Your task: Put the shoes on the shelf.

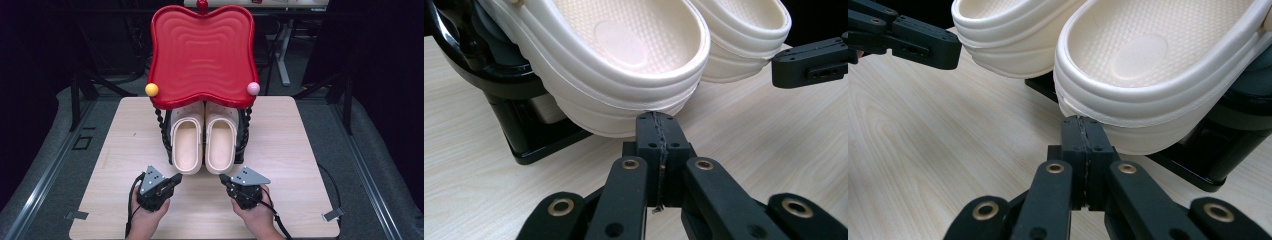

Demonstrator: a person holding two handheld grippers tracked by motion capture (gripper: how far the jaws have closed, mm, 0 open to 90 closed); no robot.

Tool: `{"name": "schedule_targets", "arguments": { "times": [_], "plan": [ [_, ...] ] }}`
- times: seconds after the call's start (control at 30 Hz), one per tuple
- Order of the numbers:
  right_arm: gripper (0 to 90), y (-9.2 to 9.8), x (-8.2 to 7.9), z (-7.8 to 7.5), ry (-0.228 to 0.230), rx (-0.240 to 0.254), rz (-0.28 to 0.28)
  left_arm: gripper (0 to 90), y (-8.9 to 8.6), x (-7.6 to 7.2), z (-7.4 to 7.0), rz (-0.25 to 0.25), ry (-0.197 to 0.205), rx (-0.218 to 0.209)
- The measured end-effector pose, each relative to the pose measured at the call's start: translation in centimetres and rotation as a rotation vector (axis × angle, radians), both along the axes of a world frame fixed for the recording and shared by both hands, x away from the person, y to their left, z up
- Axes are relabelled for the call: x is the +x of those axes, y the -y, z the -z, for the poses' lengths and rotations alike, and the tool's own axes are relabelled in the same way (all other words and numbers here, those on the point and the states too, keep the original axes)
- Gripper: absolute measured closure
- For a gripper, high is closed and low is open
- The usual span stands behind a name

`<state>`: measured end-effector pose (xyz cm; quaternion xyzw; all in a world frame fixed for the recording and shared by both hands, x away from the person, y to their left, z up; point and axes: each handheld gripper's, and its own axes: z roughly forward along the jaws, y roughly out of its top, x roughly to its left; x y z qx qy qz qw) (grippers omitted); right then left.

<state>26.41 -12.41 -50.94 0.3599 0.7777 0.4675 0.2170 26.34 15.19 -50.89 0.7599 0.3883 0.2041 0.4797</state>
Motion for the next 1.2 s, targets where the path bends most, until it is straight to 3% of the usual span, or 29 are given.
{"name": "schedule_targets", "arguments": {
  "times": [0.4,0.6,0.9,1.2],
  "plan": [
    [90.0,0.1,0.7,-0.8,0.013,-0.021,0.025,90.0,-0.5,0.9,-0.9,-0.019,0.018,-0.001],
    [90.0,0.4,1.8,-1.3,0.016,-0.028,0.059,90.0,-0.3,2.1,-1.2,-0.036,0.029,-0.01],
    [90.0,0.7,3.3,-1.9,0.031,-0.038,0.099,90.0,-0.5,4.1,-1.3,-0.079,0.02,-0.018],
    [90.0,0.5,4.8,-2.1,0.032,-0.029,0.126,90.0,0.0,5.5,-1.5,-0.092,0.014,-0.013]
  ]
}}
